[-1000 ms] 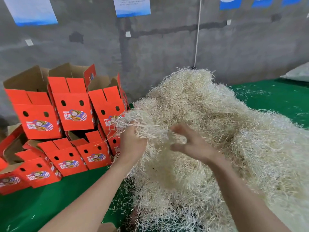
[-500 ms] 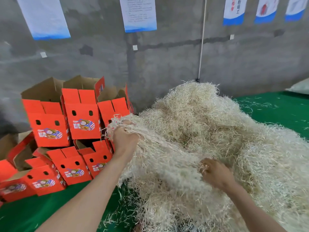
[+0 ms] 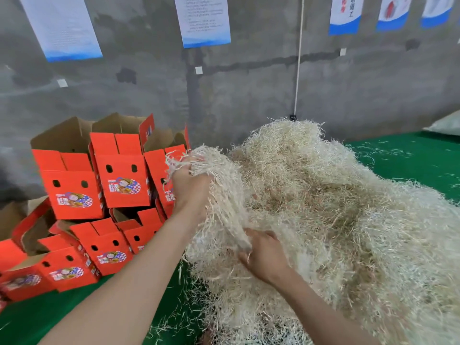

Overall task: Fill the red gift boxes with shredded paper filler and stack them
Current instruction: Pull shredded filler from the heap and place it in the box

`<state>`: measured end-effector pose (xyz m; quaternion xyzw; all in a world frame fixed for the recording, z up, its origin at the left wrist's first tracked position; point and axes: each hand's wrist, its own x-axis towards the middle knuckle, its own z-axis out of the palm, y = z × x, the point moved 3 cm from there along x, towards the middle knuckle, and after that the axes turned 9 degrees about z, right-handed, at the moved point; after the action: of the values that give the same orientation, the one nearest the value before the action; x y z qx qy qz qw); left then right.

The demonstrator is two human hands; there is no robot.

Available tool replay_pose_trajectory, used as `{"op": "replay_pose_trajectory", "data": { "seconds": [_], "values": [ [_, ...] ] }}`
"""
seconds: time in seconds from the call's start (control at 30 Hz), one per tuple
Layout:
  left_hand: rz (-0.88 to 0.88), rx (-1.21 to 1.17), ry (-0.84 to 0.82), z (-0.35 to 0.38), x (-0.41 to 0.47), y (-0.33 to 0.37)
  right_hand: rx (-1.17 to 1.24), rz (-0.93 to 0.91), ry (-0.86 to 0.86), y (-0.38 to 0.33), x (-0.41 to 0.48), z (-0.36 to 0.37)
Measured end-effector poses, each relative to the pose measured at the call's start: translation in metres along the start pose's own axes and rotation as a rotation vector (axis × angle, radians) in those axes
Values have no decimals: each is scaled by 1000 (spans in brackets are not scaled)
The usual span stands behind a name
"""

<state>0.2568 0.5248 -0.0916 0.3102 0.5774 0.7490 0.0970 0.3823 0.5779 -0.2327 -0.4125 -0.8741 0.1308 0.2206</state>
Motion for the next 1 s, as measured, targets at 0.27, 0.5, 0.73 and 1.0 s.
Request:
{"op": "replay_pose_trajectory", "data": {
  "seconds": [0.27,0.5,0.73,1.0],
  "values": [
    [-43,42,72,-12,-8,-24,-311,229,-143,106,-20,29],
    [-94,-192,268,-40,19,-10,-417,275,-319,137,-49,41],
    [-280,-137,98,-48,18,-19,131,134,-302,28,1,-42],
    [-404,-476,-233,-37,-8,-1,341,224,-419,-50,-2,-8]
  ]
}}
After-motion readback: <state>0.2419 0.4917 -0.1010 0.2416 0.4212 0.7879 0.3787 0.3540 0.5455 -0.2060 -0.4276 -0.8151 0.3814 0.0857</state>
